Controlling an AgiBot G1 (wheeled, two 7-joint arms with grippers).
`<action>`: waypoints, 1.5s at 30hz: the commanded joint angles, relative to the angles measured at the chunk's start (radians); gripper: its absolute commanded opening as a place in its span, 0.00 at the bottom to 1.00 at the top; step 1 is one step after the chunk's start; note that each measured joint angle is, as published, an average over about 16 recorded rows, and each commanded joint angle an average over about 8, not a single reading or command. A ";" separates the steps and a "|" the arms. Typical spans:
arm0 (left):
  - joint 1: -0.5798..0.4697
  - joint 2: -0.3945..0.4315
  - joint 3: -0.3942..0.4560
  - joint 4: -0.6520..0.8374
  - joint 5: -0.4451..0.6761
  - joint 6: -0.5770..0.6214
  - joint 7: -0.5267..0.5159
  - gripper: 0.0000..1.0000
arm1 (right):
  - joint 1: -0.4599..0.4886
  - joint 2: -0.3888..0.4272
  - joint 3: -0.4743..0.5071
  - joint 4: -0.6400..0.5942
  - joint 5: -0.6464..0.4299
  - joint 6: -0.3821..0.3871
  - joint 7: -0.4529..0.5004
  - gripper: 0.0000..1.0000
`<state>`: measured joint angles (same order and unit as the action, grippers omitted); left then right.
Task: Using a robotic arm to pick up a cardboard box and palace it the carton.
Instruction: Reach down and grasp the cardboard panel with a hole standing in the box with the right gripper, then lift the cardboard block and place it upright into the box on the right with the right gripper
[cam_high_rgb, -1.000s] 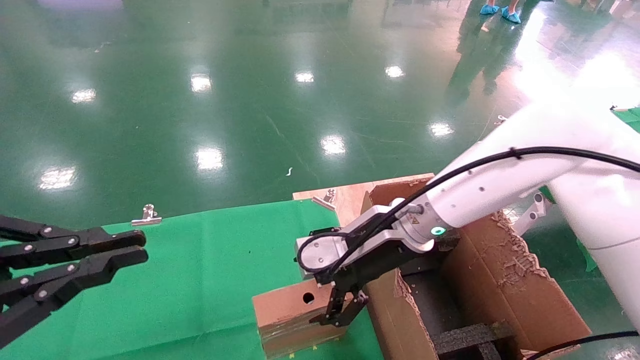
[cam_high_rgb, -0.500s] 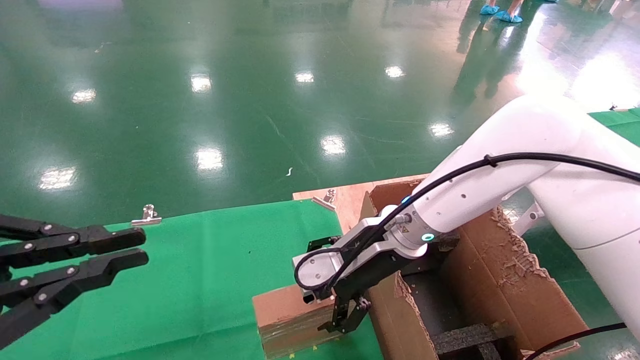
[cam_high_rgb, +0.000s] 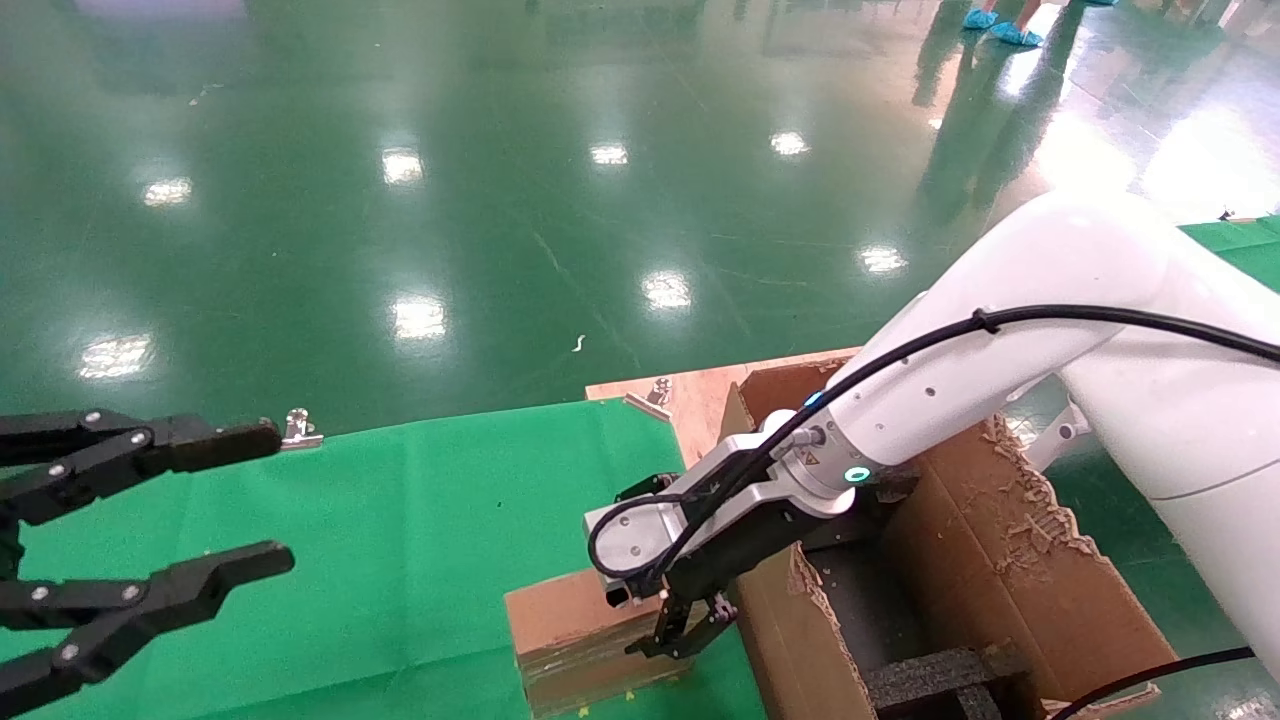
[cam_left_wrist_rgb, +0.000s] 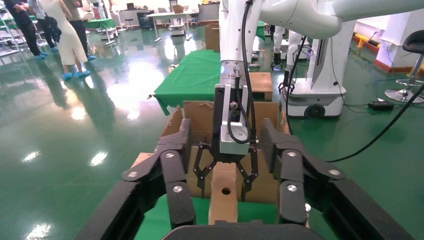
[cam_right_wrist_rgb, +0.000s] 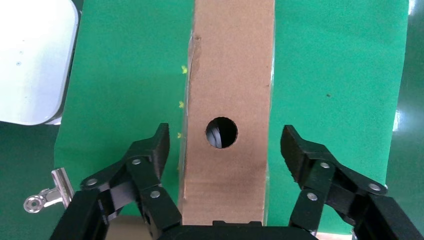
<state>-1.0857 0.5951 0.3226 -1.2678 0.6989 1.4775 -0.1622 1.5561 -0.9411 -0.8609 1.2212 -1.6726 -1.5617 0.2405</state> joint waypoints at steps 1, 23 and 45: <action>0.000 0.000 0.000 0.000 0.000 0.000 0.000 1.00 | -0.001 0.000 0.001 0.000 0.000 0.000 0.000 0.00; 0.000 0.000 0.000 0.000 0.000 0.000 0.000 1.00 | 0.076 0.001 -0.004 -0.094 0.080 -0.017 -0.031 0.00; 0.000 0.000 0.001 0.000 0.000 0.000 0.000 1.00 | 0.554 0.054 -0.219 -0.510 0.348 -0.033 -0.277 0.00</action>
<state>-1.0860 0.5949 0.3234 -1.2674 0.6985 1.4774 -0.1617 2.1032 -0.8806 -1.0845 0.7187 -1.3289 -1.5953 -0.0345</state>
